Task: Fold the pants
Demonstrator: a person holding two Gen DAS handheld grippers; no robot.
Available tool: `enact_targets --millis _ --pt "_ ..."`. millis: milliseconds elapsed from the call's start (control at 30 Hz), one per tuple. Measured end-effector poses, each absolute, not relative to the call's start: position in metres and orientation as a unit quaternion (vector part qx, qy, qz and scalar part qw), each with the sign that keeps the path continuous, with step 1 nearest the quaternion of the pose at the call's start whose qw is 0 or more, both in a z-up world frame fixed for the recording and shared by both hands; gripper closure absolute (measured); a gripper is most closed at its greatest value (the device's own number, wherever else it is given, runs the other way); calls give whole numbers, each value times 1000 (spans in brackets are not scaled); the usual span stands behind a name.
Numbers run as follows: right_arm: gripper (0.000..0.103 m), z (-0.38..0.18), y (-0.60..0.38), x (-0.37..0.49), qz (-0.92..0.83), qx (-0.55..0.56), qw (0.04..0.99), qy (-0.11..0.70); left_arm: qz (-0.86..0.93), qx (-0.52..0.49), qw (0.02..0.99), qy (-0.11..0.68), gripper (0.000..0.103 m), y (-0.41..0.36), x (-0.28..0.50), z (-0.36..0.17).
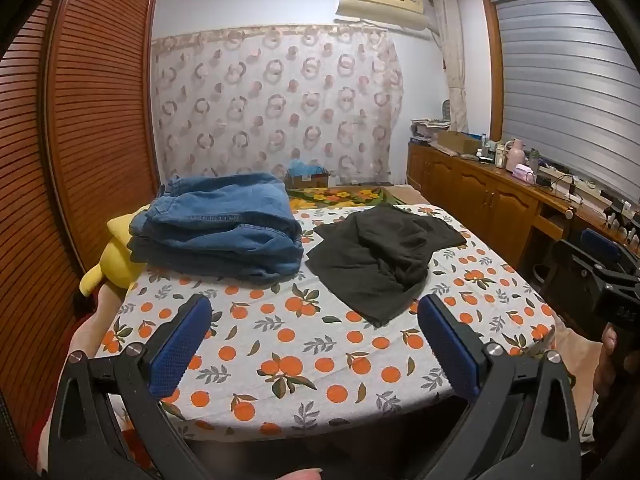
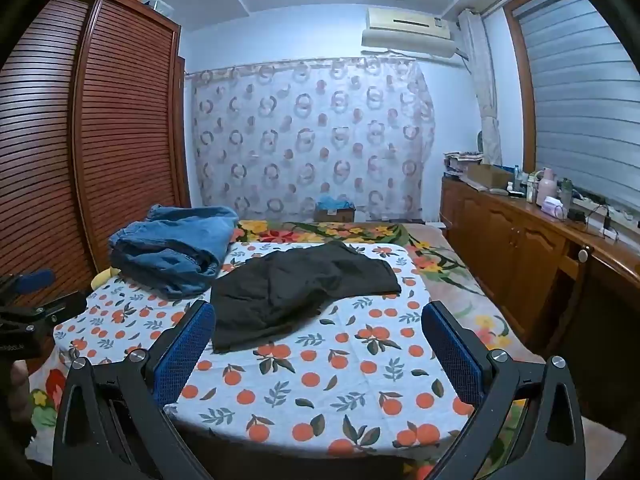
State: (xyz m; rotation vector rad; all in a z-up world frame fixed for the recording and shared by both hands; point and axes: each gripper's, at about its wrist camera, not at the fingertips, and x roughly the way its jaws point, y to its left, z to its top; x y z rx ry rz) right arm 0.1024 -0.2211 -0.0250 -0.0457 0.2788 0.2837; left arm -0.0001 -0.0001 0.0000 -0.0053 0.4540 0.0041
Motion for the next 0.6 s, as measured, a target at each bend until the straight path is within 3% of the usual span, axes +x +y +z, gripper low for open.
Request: enact_targets --millis 600 --pt "0 -24 -221 101 146 -15 979 141 2 -3 975 222 0 0 0 0"
